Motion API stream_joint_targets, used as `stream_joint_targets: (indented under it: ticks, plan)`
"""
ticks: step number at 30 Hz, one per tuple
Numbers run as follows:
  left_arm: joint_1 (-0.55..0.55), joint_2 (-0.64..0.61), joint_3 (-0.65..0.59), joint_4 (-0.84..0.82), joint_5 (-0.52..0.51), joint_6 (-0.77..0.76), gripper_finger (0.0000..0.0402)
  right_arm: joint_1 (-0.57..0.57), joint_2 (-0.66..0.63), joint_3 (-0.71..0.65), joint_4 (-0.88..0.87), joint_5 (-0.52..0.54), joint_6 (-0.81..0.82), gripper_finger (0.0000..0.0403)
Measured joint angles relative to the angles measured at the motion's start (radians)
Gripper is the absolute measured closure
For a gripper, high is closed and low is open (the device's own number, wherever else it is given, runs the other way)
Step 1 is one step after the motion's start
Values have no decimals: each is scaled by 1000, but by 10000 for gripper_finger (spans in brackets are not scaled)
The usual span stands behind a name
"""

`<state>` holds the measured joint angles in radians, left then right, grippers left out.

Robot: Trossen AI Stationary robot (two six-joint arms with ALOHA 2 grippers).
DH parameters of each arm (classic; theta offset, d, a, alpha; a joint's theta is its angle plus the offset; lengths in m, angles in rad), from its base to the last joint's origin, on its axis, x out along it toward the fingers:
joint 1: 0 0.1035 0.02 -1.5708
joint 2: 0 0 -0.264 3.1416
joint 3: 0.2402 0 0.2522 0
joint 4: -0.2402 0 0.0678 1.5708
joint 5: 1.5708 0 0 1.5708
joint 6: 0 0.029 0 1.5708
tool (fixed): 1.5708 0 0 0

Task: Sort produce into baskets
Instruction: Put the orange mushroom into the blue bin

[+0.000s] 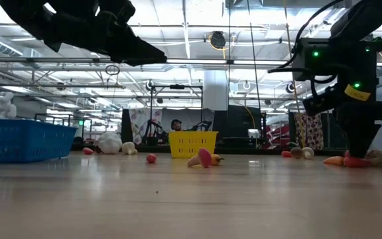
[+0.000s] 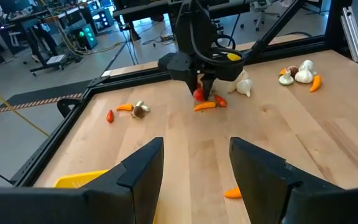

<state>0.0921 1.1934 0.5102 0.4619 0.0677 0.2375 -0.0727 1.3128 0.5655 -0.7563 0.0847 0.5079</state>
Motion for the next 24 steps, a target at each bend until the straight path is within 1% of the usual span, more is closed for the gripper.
stream_joint_targets:
  ticks: [2,5,11,14,17,20,22,24]
  plan:
    - [0,0,0,0,0,-4,210,-1,0,12,5,20,-3,306]
    - [0,0,0,0,0,-15,210,-1,0,35,-6,12,-35,315]
    - [0,0,0,0,7,-22,210,-1,0,126,-62,5,-86,317]
    - [0,0,0,0,28,-38,210,0,0,174,-30,2,-109,317]
    - [0,1,0,0,50,-29,210,8,0,204,82,-7,-136,317]
    - [-11,24,1,3,57,54,210,19,-1,207,262,-30,-177,317]
    - [-24,57,1,15,57,87,210,24,-1,207,389,-80,-212,317]
    - [-32,99,1,63,60,108,210,27,-1,207,509,-137,-247,315]
